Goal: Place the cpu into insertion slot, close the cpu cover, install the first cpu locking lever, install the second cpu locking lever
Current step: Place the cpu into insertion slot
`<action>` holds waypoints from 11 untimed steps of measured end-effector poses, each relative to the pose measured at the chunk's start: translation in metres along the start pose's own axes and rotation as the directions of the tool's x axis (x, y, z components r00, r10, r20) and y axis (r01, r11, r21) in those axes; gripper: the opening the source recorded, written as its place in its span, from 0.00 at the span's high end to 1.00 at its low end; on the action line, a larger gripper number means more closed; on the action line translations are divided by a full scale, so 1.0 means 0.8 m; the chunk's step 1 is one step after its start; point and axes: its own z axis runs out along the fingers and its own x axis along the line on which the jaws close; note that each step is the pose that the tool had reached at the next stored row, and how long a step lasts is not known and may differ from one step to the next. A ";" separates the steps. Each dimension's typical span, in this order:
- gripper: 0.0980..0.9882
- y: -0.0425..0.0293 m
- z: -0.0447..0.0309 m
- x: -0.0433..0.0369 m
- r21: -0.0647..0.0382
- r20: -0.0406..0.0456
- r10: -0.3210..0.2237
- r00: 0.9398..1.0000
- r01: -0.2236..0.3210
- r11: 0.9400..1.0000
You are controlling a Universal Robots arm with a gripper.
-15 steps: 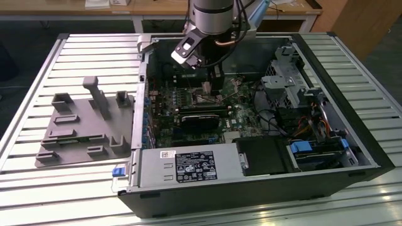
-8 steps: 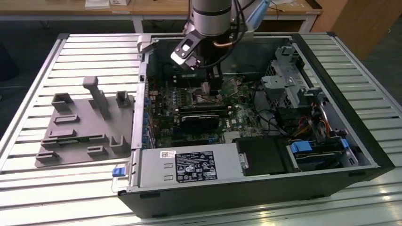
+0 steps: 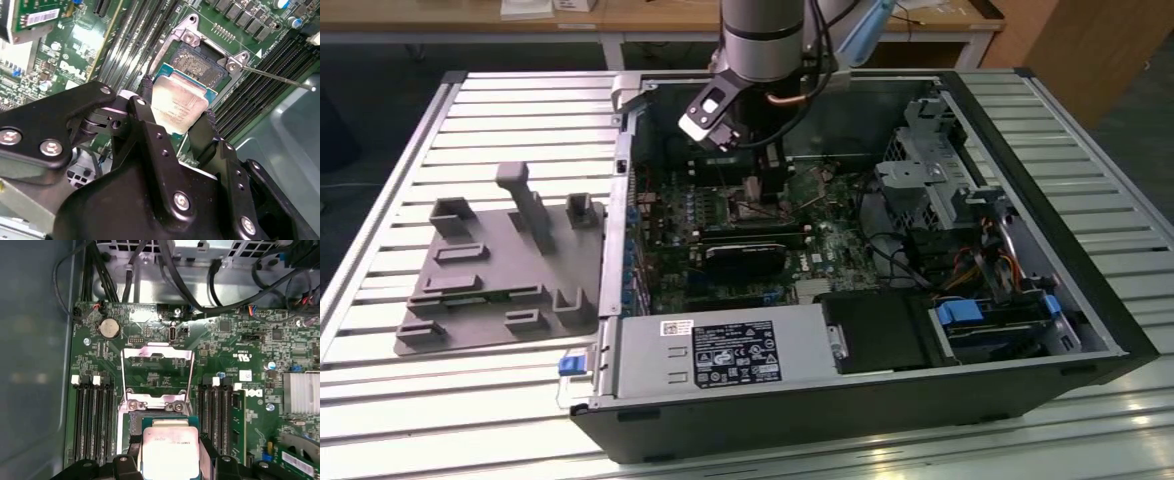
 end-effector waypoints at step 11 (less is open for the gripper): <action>0.51 -0.0019 0.0144 0.008 0.000 0.007 0.021 1.000 -0.021 1.000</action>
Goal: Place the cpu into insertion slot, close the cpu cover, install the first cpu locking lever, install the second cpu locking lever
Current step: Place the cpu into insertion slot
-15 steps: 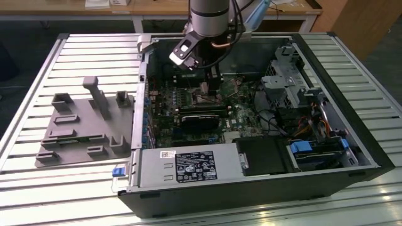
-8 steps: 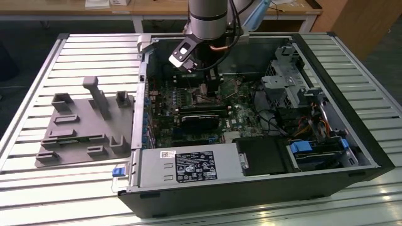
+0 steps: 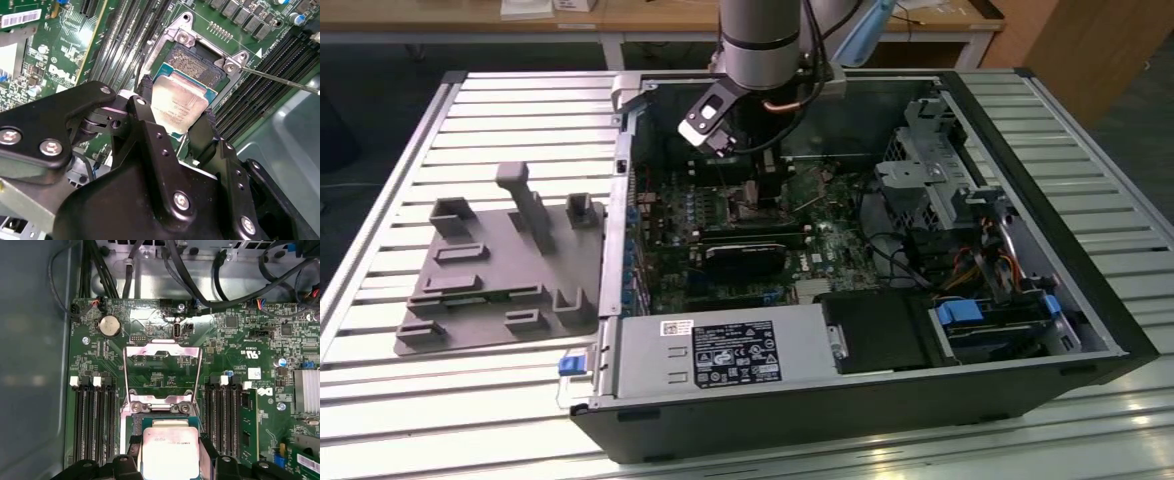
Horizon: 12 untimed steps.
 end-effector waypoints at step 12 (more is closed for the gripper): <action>0.51 -0.0037 0.0122 0.002 0.000 0.009 0.008 1.000 -0.008 1.000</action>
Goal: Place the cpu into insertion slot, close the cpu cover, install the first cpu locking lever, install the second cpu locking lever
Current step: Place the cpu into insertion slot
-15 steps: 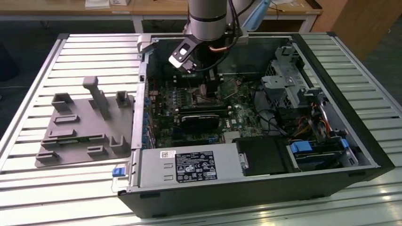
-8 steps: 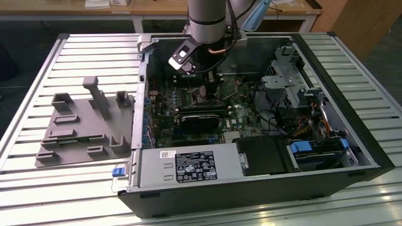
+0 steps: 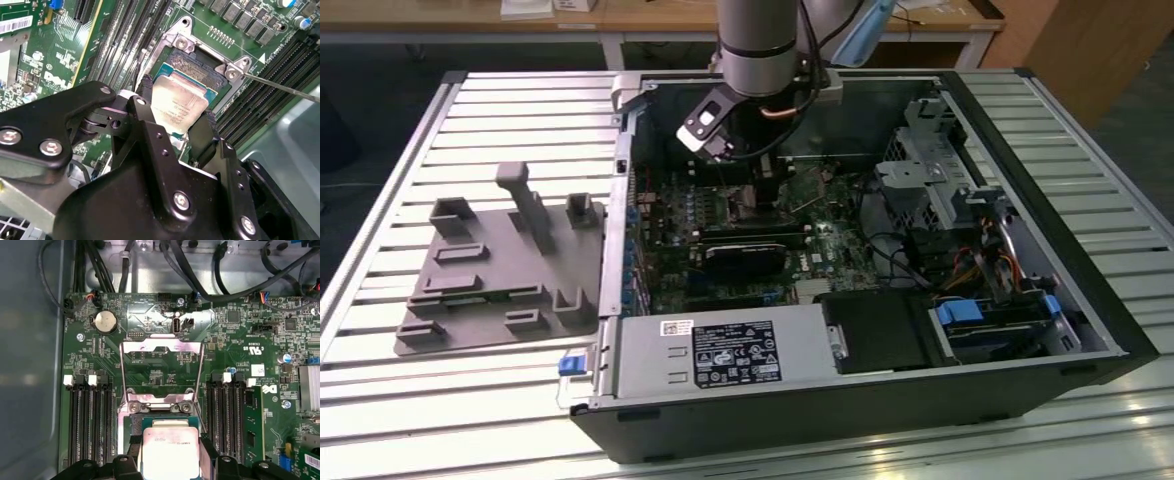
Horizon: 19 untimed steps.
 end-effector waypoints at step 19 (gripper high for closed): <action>0.51 -0.0049 0.0176 0.009 0.000 0.000 0.000 1.000 0.000 1.000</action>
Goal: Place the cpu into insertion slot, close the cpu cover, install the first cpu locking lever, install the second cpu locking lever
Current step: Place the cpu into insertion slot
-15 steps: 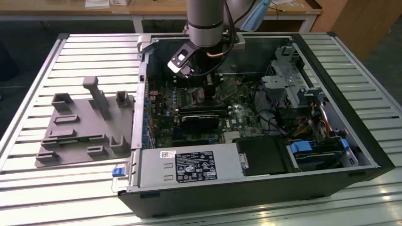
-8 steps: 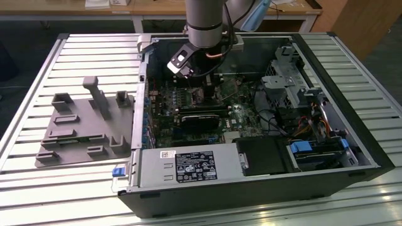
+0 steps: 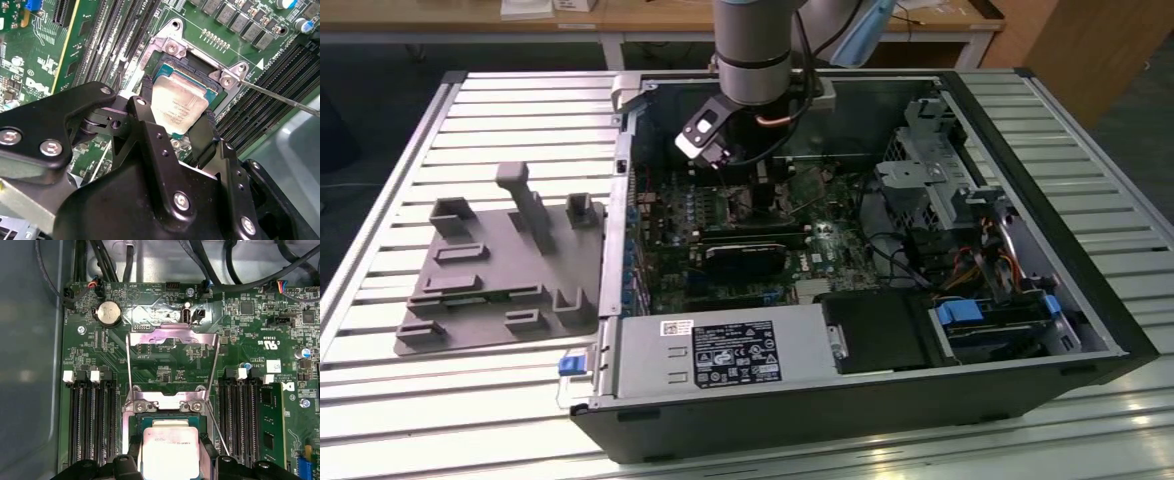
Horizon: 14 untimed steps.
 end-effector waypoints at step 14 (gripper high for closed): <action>0.51 -0.0016 0.0045 0.000 0.000 -0.002 0.000 1.000 0.000 1.000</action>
